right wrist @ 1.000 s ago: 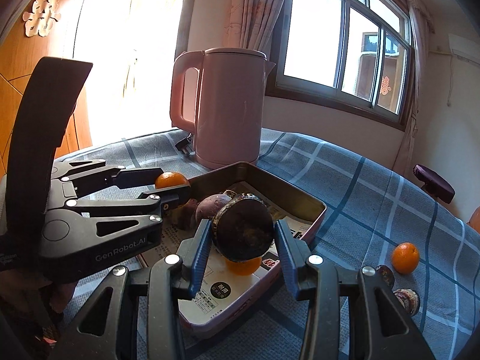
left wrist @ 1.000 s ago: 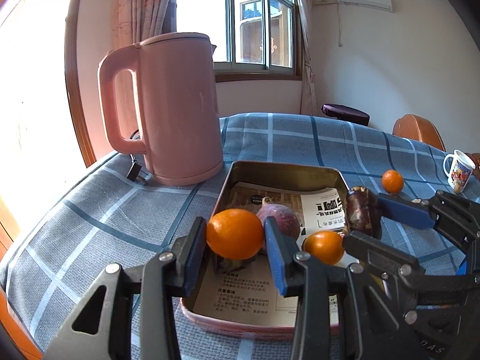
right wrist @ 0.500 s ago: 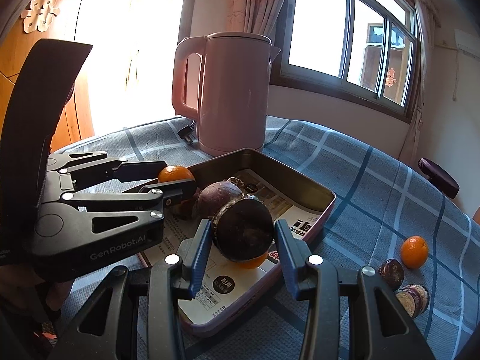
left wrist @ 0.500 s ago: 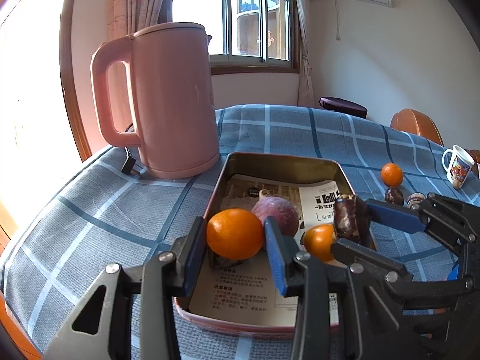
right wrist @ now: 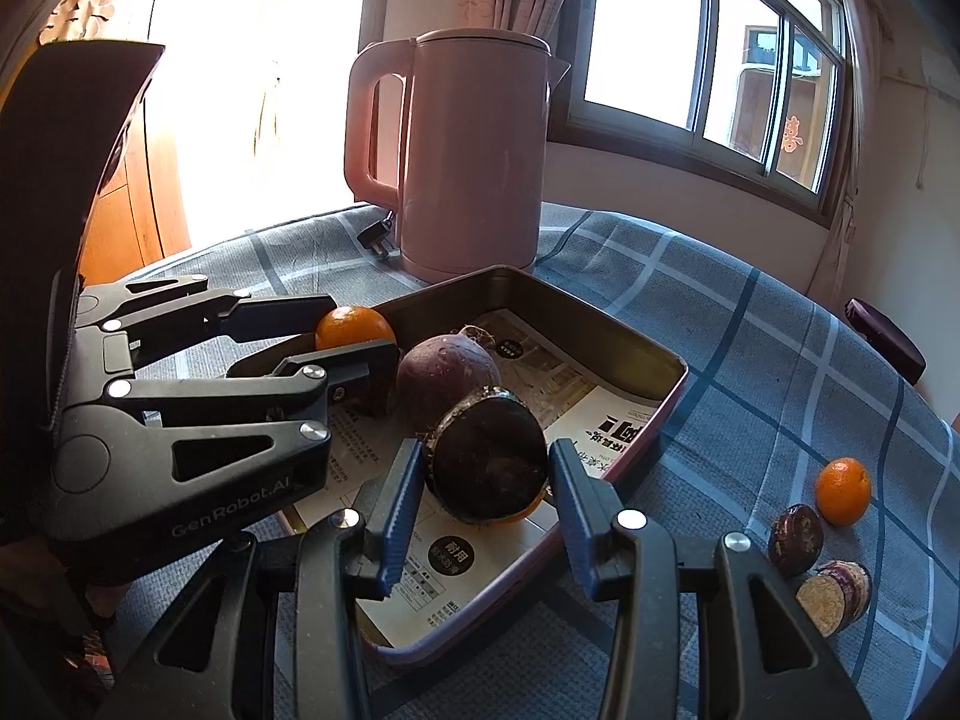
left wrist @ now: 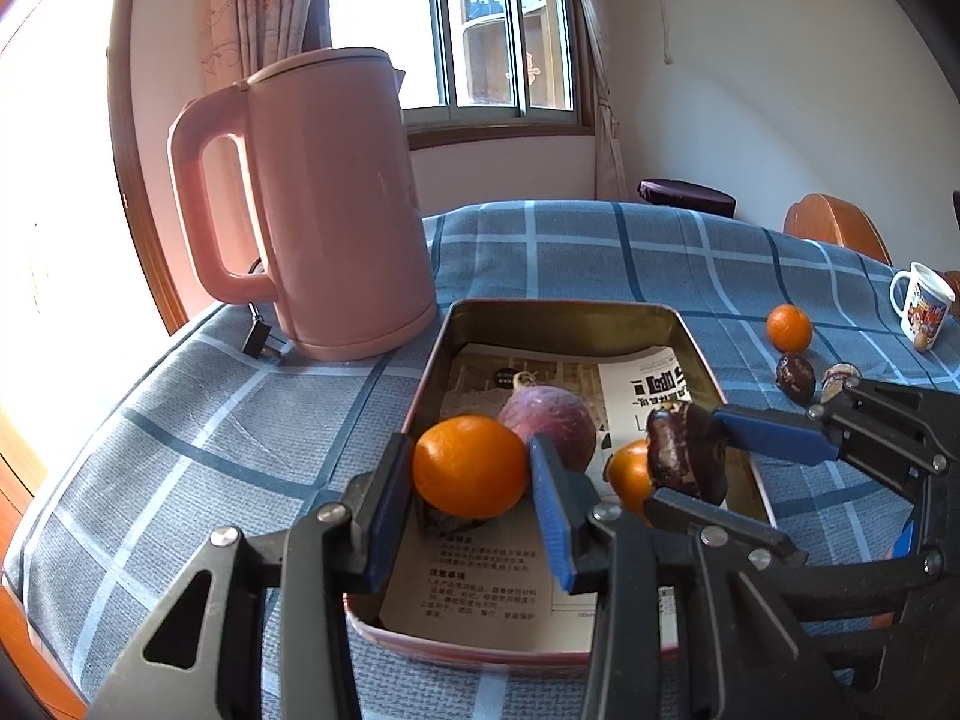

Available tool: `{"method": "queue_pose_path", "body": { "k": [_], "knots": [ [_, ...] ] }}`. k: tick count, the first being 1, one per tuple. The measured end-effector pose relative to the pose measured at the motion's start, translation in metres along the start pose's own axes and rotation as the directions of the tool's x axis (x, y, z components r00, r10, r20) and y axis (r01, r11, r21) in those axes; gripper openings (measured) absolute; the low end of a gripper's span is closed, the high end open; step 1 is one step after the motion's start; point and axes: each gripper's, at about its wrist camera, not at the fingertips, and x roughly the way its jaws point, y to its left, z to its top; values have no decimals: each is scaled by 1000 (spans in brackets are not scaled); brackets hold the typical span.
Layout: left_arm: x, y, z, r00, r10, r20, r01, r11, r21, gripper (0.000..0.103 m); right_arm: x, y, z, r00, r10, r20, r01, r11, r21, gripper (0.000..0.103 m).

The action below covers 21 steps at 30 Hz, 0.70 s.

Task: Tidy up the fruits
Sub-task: 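Lower and release the tangerine into the tin while the right tool releases the taro slice there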

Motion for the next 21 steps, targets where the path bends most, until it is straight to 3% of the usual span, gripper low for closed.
{"method": "queue_pose_path", "body": {
  "k": [8, 11, 18, 21],
  "knots": [
    [-1, 1, 1, 1000, -2, -4, 2, 1000, -10, 44, -1, -1, 0, 1000, -2, 2, 1, 1000, 10, 46],
    [-6, -2, 2, 1000, -5, 8, 5, 1000, -17, 59, -8, -1, -1, 999, -25, 21, 25, 1000, 9, 54],
    [-21, -14, 10, 999, -33, 36, 34, 999, -22, 68, -41, -27, -9, 995, -97, 25, 96, 995, 34, 54],
    [-27, -27, 16, 996, -69, 47, 70, 997, -17, 71, -66, -53, -19, 986, -164, 22, 163, 985, 51, 54]
  ]
}}
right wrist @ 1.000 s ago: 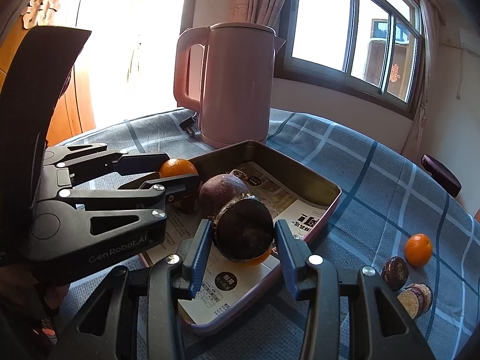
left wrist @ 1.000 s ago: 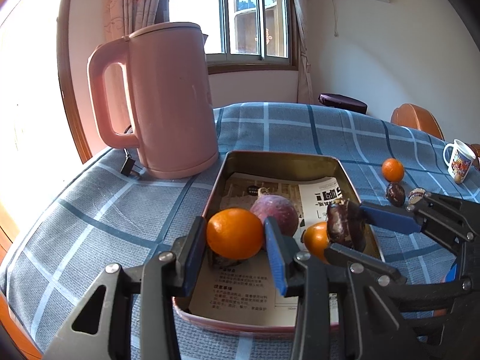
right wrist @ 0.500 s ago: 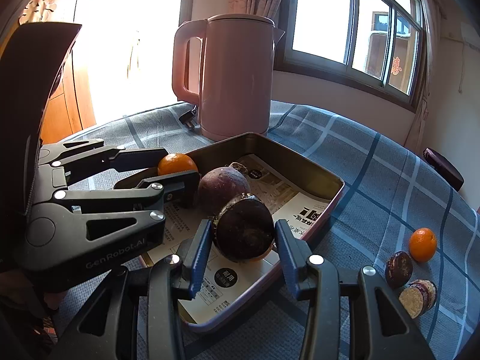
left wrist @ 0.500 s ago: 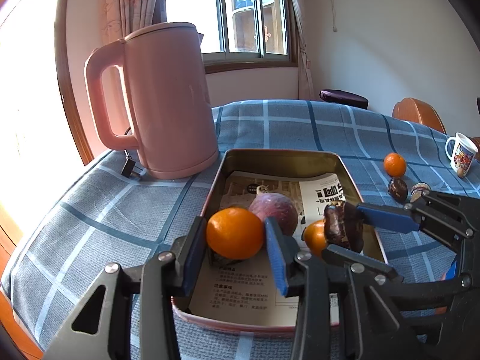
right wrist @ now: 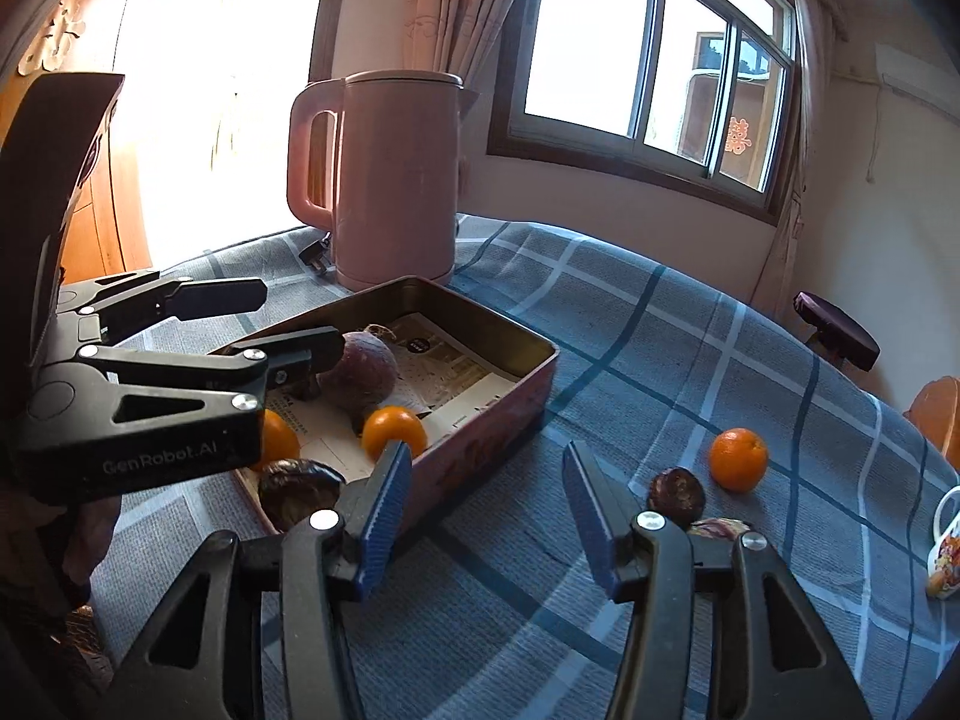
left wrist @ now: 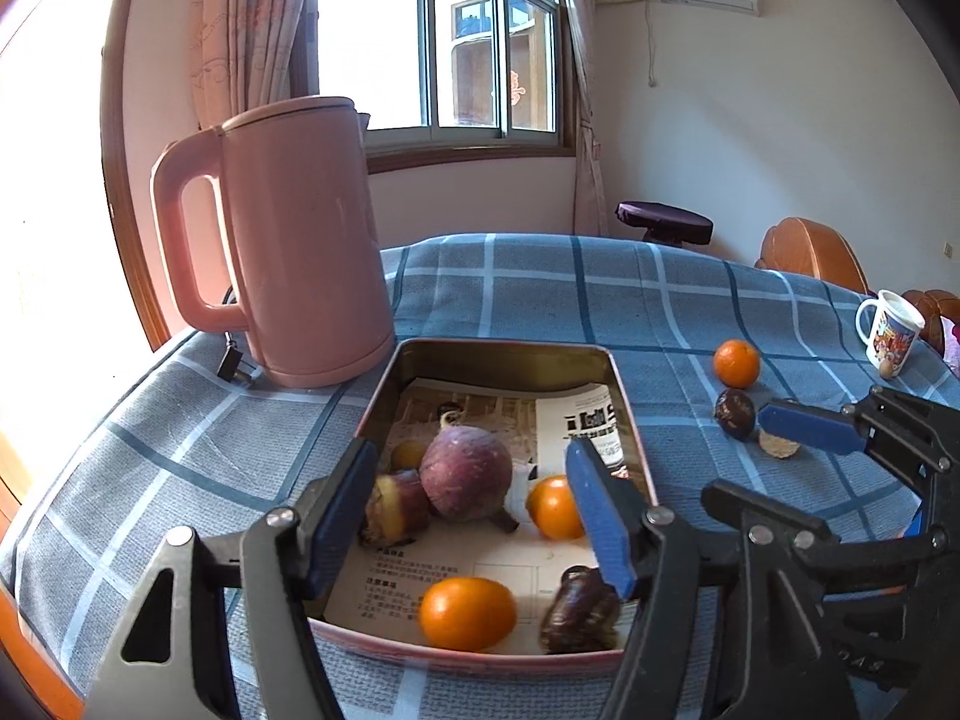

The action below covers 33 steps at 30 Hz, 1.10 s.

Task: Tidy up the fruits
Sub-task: 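Lower and release the tangerine into the tin while the right tool releases the taro slice there, then grasp the striped cut yam piece with the left tool while the right tool moves toward the mug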

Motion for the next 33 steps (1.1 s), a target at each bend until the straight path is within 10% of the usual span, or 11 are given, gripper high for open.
{"method": "queue_pose_path", "body": {
  "k": [14, 24, 33],
  "knots": [
    [21, -154, 17, 959, -258, -117, 273, 952, 138, 79, -50, -181, -70, 918, -371, -140, 395, 831, 391, 54],
    [95, -214, 11, 942, -184, -282, 233, 960, 154, 59, -54, -204, -94, 909, -384, -163, 416, 797, 438, 55],
    [100, -224, 12, 958, -145, -248, 194, 963, 188, 46, -61, -224, -107, 906, -386, -171, 419, 772, 478, 56]
  ]
}}
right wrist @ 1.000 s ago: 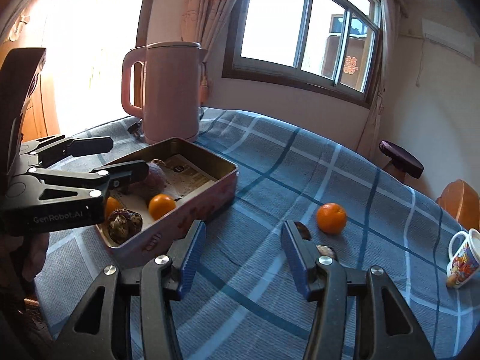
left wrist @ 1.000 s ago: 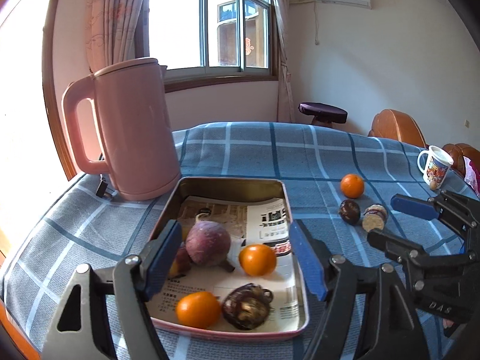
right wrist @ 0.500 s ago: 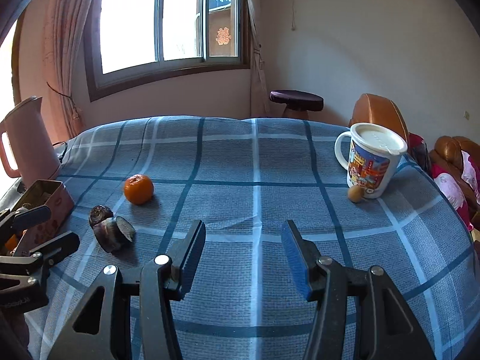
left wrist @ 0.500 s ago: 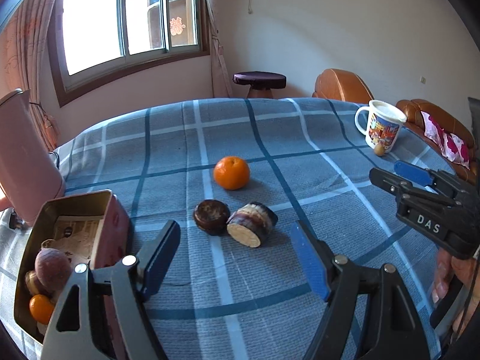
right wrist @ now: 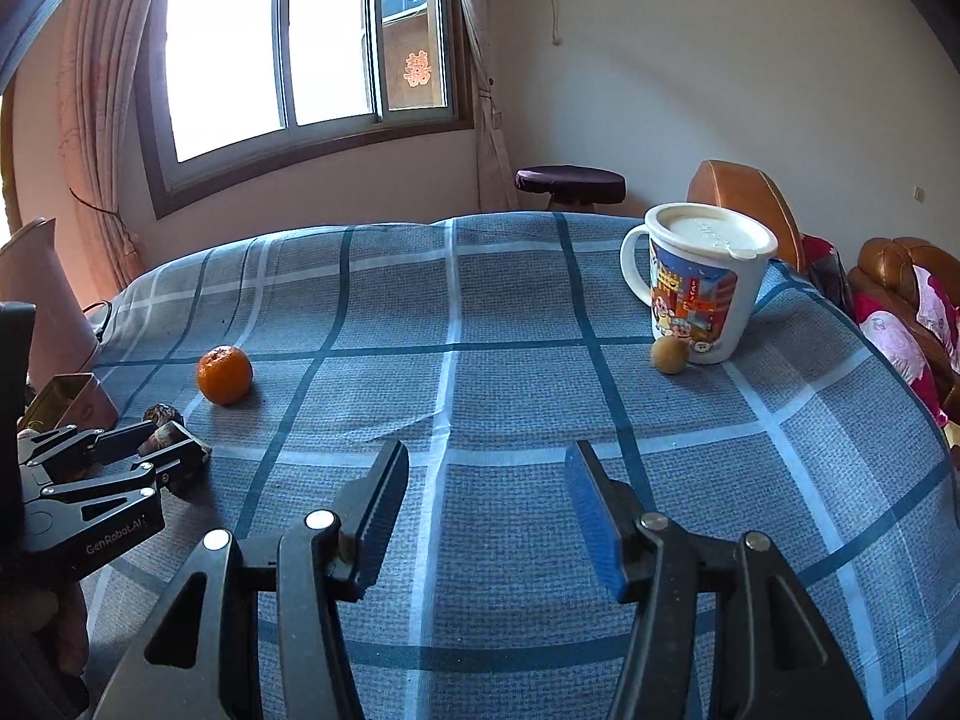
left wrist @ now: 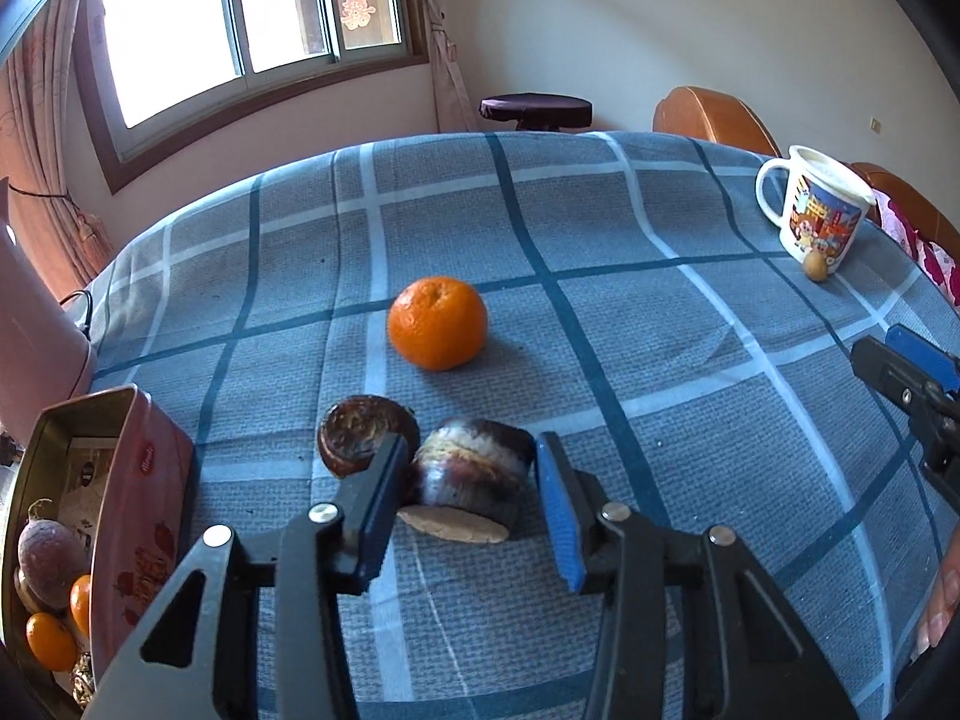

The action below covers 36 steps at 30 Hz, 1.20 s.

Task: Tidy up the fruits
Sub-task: 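Grasp the striped cut yam piece with the left tool while the right tool moves toward the mug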

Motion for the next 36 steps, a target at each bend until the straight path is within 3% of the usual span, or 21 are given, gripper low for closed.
{"method": "queue_pose_path", "body": {
  "k": [8, 11, 14, 17, 18, 28, 36],
  "knots": [
    [1, 1, 0, 1000, 2, 1, -2, 1000, -11, 50, 2, 6, -2, 1000, 16, 5, -16, 1000, 2, 59],
    [1, 1, 0, 1000, -29, -7, 29, 999, -29, 62, 2, 8, -2, 1000, 23, 6, -23, 1000, 1, 59],
    [2, -6, -1, 1000, -14, -1, 14, 1000, -3, 64, 3, 6, -1, 1000, 30, 3, -30, 999, 13, 59],
    [9, -2, 1, 999, -21, -31, 20, 1000, -18, 42, 2, 3, -1, 999, 39, 9, -39, 999, 29, 60],
    [10, -2, 0, 999, -27, -39, 26, 999, -19, 41, 2, 2, -2, 999, 43, 9, -43, 998, 35, 60],
    [-8, -6, 7, 998, -64, -2, 64, 998, 12, 40, -3, -10, -2, 999, 52, 16, -53, 997, 61, 61],
    [-16, -46, 56, 992, -68, 109, 57, 993, 100, 40, -12, -54, 28, 997, -82, 9, 80, 987, 137, 61]
  ]
}}
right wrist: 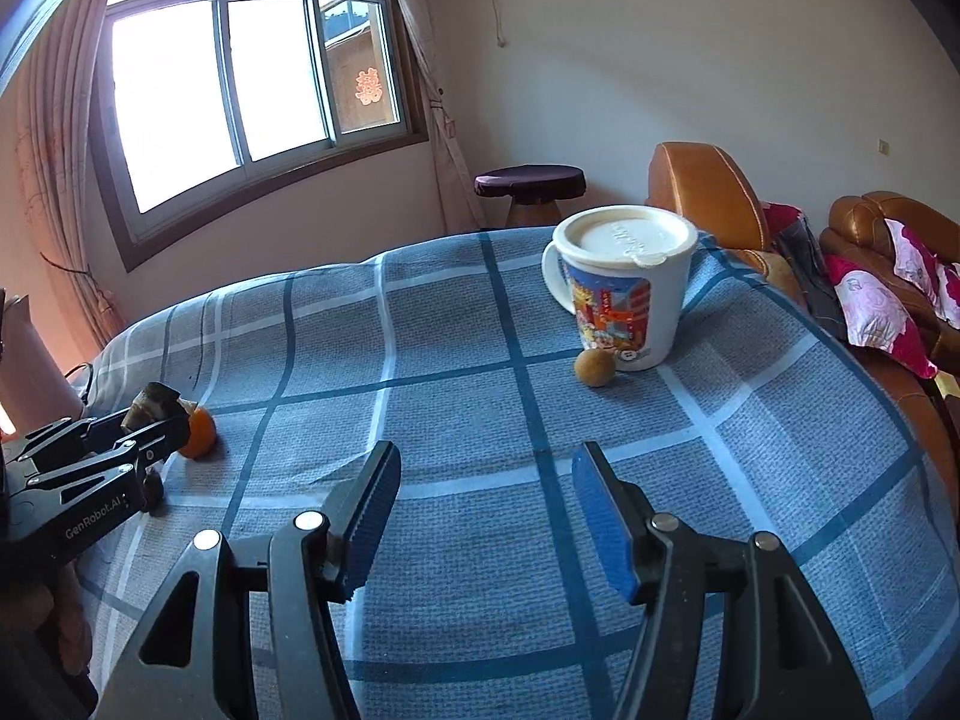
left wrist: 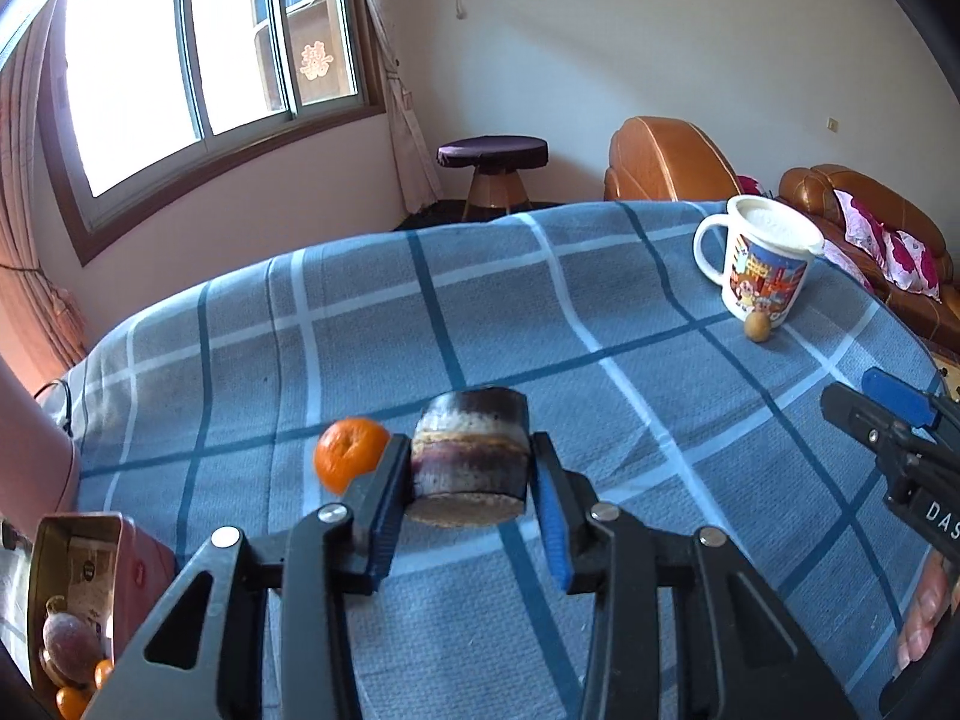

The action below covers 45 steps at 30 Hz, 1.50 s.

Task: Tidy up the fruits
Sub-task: 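Grasp the striped cut yam piece with the left tool while the right tool moves toward the mug, then lift the yam piece with the left tool while the right tool grasps the small brown fruit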

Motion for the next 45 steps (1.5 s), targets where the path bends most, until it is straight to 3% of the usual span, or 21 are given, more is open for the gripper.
{"method": "queue_pose_path", "body": {
  "k": [9, 16, 18, 24, 28, 30, 45],
  "knots": [
    [70, -36, 52, 999, -24, 29, 23, 1000, 9, 40, 65, -24, 29, 988, -114, -100, 122, 990, 74, 61],
    [96, -52, 59, 998, -63, 30, 62, 997, 38, 41, 111, -31, 34, 969, -186, -161, 200, 977, 71, 57],
    [99, -53, 58, 998, -34, 44, 32, 998, 59, 41, 117, -33, 35, 966, -195, -168, 210, 975, 73, 54],
    [112, -38, 60, 999, -33, 33, 32, 999, 15, 41, 127, -31, 37, 957, -220, -191, 237, 969, 74, 49],
    [120, -26, 60, 997, -72, -2, 72, 997, -40, 40, 133, -40, 36, 947, -216, -240, 247, 963, 111, 37],
    [120, -24, 59, 997, -76, -4, 76, 996, -50, 40, 132, -40, 38, 949, -213, -234, 244, 963, 112, 31],
    [113, -22, 53, 996, -86, 0, 86, 995, -60, 40, 93, -32, 27, 986, -124, -110, 135, 986, 94, 31]
  ]
}}
